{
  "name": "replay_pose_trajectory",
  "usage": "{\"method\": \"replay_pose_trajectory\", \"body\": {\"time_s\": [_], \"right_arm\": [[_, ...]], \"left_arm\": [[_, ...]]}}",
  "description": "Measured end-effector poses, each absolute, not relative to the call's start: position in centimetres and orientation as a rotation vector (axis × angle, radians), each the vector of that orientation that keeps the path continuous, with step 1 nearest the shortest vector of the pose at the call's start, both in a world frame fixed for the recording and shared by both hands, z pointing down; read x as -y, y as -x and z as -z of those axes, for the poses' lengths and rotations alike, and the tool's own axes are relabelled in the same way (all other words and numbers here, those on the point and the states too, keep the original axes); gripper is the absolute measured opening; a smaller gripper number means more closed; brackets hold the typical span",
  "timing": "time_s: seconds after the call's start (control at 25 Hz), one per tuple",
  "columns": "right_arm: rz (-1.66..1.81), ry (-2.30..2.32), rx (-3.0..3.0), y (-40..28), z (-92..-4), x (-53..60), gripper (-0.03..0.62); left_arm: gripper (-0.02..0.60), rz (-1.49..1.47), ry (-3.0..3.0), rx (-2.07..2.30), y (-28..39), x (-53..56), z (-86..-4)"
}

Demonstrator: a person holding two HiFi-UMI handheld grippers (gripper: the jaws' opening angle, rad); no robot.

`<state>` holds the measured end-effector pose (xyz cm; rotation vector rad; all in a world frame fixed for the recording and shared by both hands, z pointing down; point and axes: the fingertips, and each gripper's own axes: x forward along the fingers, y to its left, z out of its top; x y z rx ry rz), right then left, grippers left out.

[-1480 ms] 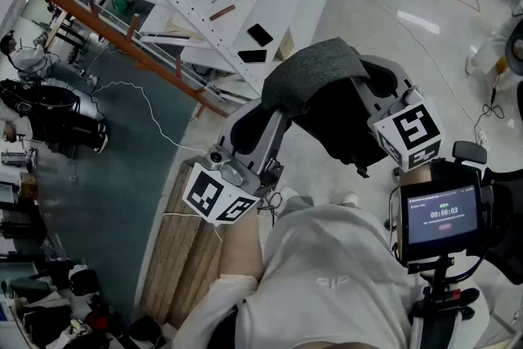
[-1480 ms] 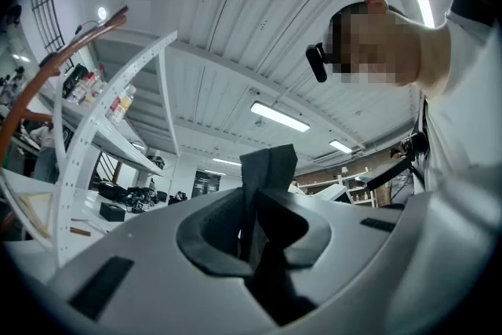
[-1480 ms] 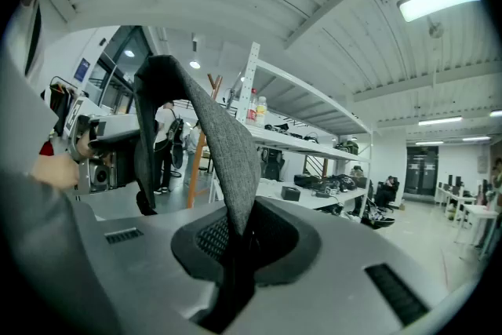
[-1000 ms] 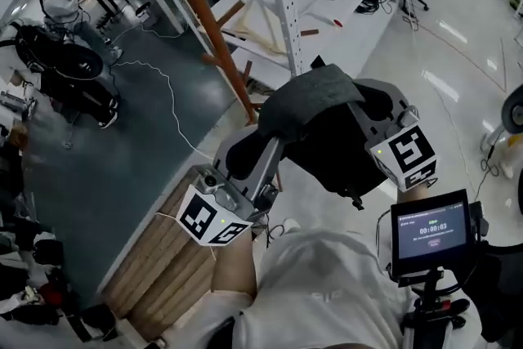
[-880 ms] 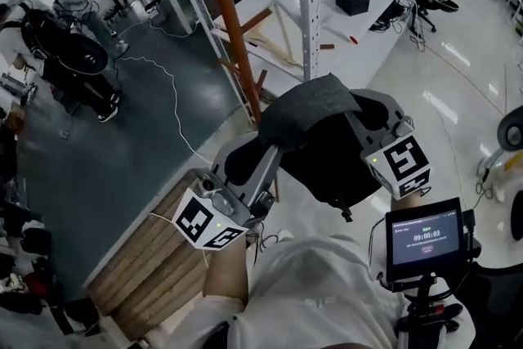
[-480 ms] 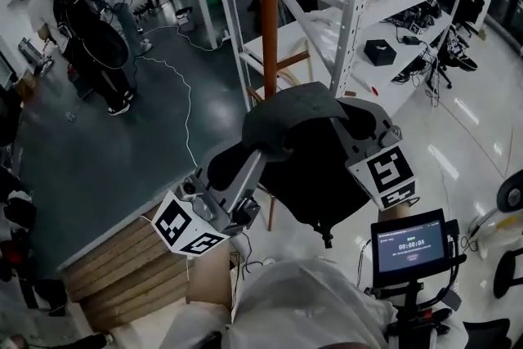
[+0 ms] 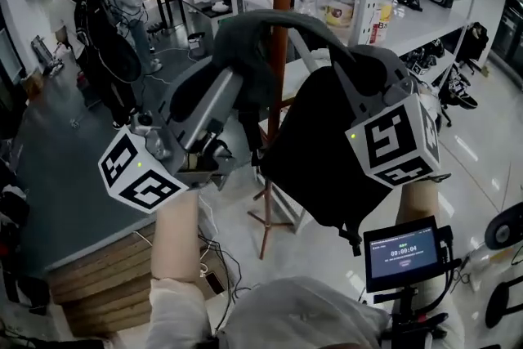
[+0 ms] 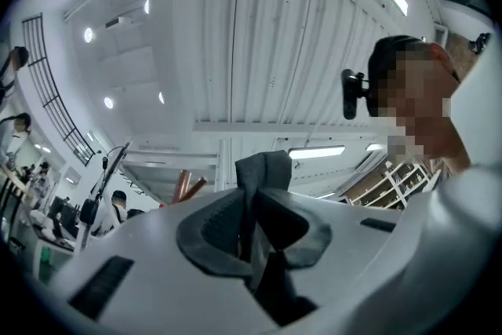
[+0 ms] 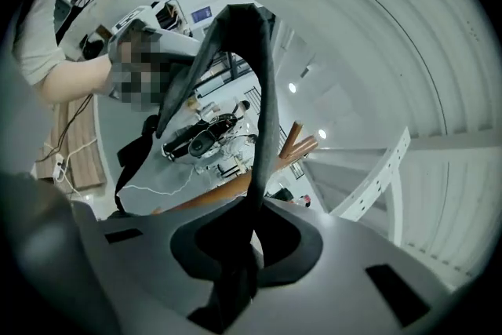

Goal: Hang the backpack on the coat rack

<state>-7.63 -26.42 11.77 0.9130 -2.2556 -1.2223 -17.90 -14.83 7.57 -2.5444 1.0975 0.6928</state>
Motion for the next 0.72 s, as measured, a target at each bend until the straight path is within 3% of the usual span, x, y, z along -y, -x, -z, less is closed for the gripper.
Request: {"method": "replay_pose_trajectory", "body": {"time_s": [0.32, 0.72], "right_arm": [[1.249, -0.921, 2.075, 9.3, -2.1, 29.6, 0.046], [1.044, -0.869, 1.998, 10.6, -3.5, 32.9, 0.049]], "left_arm": [[0.057, -0.717, 2.649, -0.996, 21.0, 19.6, 3.3], [0.057, -0.857, 2.871, -1.055, 23.7, 26.7, 2.7]]}}
